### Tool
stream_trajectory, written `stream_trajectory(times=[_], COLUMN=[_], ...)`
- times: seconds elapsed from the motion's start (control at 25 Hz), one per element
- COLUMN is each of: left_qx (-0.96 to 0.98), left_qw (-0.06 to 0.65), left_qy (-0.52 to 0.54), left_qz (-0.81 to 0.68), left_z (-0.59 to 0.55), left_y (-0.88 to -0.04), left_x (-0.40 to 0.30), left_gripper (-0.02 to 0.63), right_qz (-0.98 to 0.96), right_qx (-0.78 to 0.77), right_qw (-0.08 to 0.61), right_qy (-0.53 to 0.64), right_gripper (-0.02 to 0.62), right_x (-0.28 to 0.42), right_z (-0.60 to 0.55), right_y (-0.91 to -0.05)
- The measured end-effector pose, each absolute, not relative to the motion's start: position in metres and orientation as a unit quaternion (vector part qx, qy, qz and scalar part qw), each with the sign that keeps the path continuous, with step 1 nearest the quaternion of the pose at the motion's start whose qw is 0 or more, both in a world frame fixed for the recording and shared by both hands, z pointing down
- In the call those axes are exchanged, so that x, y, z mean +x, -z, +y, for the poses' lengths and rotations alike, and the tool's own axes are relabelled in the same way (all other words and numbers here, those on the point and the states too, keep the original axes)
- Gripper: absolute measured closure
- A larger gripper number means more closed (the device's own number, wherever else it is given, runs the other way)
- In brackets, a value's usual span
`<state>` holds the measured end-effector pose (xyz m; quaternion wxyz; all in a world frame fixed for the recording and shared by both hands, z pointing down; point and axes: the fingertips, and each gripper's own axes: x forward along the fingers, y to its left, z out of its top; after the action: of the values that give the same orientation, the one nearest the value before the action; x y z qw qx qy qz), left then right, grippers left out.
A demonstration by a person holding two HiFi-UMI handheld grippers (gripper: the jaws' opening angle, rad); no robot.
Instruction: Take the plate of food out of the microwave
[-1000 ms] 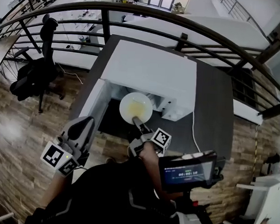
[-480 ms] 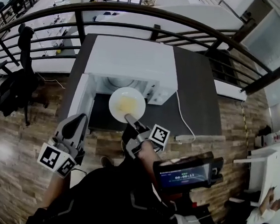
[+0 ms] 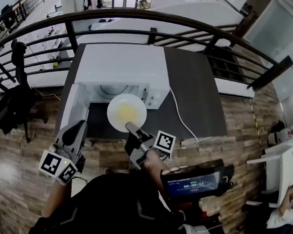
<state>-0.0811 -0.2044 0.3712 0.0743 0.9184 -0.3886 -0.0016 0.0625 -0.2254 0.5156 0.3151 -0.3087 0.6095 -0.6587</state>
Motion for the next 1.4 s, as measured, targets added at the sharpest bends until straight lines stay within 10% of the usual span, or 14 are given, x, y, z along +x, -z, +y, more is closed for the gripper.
stream_trajectory(times=[1.4], left_qx=[0.901], left_qw=[0.102], left_qy=[0.014], left_qz=[-0.422], left_z=[-0.196], left_y=[-0.383], left_x=[-0.054], left_gripper=[0.604], right_qz=[0.635], right_qx=[-0.255], right_qw=[0.295], right_qy=[0.667], right_gripper=[0.574], right_x=[0.080], right_z=[-0.213], right_y=[-0.496])
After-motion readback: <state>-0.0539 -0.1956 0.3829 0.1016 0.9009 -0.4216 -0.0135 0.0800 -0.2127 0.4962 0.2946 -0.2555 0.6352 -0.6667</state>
